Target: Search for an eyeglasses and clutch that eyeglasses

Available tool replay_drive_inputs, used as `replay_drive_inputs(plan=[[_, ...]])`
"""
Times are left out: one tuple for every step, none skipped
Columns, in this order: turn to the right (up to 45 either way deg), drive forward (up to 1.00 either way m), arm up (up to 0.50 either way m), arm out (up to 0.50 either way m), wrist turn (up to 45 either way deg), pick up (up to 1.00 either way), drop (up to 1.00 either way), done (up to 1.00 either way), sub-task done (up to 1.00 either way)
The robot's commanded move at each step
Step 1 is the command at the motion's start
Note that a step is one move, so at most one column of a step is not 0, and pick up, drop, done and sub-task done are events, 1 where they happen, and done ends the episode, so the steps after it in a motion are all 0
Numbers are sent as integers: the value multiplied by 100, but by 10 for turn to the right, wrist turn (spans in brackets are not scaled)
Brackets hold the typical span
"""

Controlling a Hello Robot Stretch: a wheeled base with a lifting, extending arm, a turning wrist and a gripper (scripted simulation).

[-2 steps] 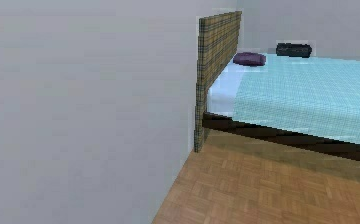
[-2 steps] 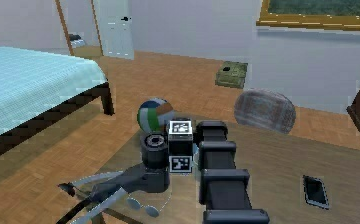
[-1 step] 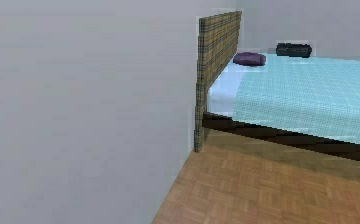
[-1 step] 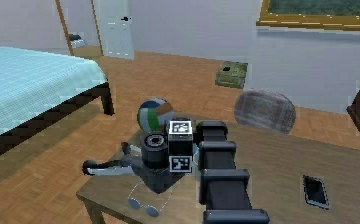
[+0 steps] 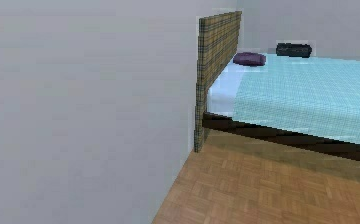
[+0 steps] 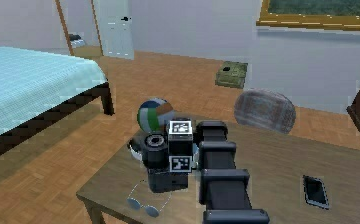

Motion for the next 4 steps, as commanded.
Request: replay_drive_inputs(plan=[[0,0,-30,0,0,0,0,0,0],[0,0,0,0,0,100,0,0,0],[0,0,10,0,0,0,0,0,0],[0,0,0,0,0,0,0,100,0]])
